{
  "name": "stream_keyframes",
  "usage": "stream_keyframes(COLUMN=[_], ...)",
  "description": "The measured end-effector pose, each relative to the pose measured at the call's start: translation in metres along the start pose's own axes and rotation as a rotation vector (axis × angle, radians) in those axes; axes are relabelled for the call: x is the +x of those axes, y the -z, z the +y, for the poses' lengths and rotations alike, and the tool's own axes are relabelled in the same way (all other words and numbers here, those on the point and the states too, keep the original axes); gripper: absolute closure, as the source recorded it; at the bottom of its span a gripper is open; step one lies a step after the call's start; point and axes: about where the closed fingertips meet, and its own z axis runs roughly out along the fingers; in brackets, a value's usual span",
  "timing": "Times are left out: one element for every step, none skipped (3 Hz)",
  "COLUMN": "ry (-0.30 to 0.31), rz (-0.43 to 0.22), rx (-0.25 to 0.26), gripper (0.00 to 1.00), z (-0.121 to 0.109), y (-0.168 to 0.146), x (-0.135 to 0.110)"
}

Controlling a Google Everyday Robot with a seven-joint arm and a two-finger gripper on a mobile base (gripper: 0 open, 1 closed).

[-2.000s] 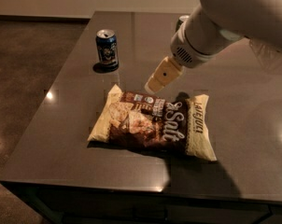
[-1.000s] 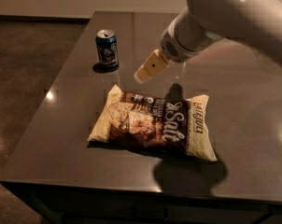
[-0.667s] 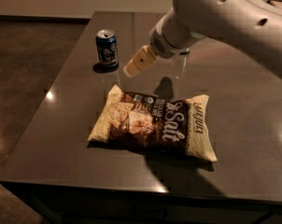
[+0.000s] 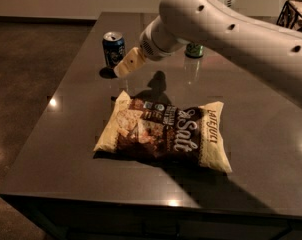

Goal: Pick pepsi can

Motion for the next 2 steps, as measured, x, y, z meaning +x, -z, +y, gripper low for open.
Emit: stream_keyframes(ry=[-0.009, -0.009], rz=[-0.021, -0.048], rx=[-0.027, -0.061], gripper=[0.0, 0.0], z=[0.007, 0.018], y=[-0.027, -0.049], x=[-0.014, -0.031])
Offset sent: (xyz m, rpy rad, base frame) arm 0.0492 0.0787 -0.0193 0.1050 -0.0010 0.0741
